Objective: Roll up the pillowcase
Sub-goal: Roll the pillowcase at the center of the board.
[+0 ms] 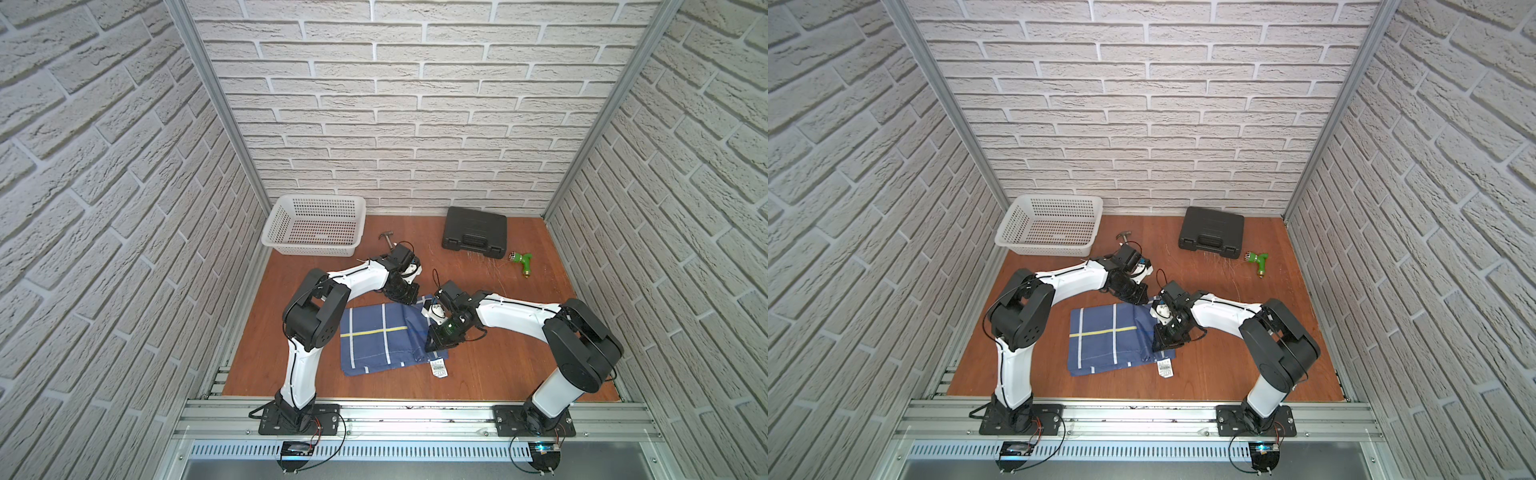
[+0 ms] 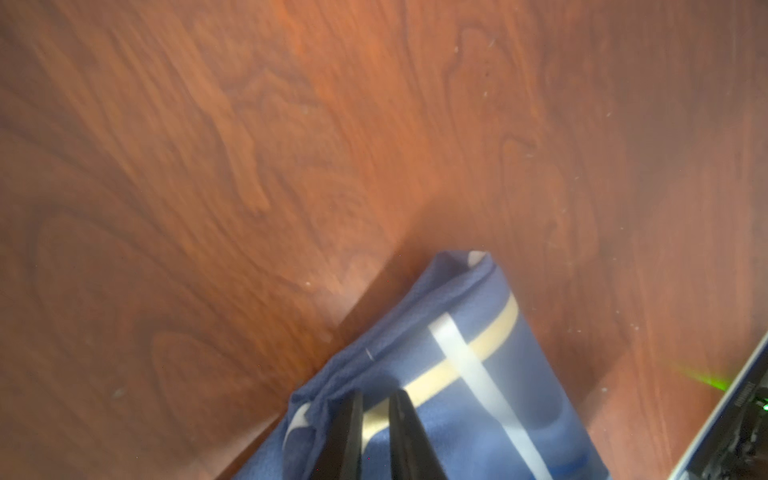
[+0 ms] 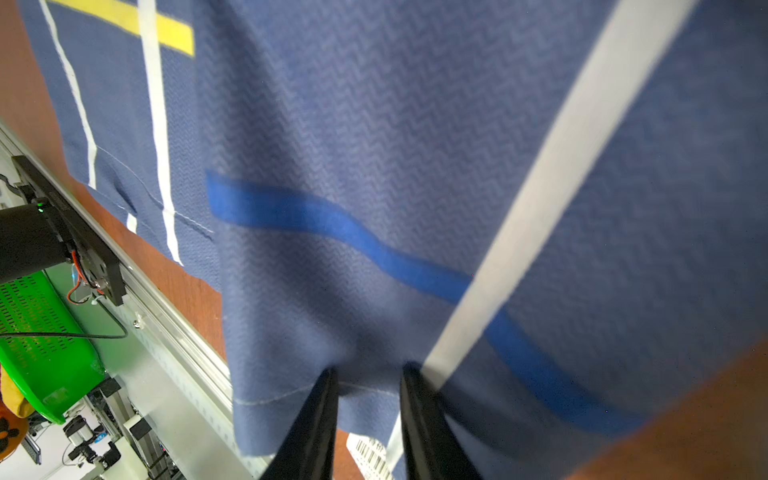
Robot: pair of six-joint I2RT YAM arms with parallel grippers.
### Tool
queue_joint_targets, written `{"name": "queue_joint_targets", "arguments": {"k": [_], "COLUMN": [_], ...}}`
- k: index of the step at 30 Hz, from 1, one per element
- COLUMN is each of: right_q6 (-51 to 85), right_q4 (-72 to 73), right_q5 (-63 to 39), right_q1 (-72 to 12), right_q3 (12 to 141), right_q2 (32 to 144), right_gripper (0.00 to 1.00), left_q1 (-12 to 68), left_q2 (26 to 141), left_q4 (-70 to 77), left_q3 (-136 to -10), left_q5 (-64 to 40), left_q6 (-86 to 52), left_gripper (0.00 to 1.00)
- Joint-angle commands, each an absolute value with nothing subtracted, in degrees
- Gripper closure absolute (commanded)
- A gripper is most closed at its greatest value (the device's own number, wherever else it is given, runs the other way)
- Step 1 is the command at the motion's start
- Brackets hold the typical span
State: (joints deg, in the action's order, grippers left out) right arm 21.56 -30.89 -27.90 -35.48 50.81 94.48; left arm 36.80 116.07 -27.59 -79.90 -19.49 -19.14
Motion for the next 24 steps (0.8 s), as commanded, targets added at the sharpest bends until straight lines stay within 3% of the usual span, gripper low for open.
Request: {"name": "queue_joint_targets", "arguments": {"k": [1,9,24], "right_q6": [21.3,20.6,15.4], "right_q4": [-31.5,-30.7,-34.0], "right_q5": [-28.9,-27.8,-22.6], "right_q1": [-36.0,-40.8,-46.9], "right_q3": [53.5,60.3,58.9], "right_q2": [89.8,94.1,101.1], "right_gripper": [0.68,0.72,0.83], "left_q1": [36.2,35.2,33.4], "left_q2": [118.1,118.4,118.8], "left_q4": [-29.9,-31.0,-31.9], "left_q3": [-80.2,-80.5,-80.9], "left_q5": [-18.2,-19.9,-20.4], "left_q6": [-17.2,-16.5,-14.7], "left_gripper": [0.82,0.82,0.82]}}
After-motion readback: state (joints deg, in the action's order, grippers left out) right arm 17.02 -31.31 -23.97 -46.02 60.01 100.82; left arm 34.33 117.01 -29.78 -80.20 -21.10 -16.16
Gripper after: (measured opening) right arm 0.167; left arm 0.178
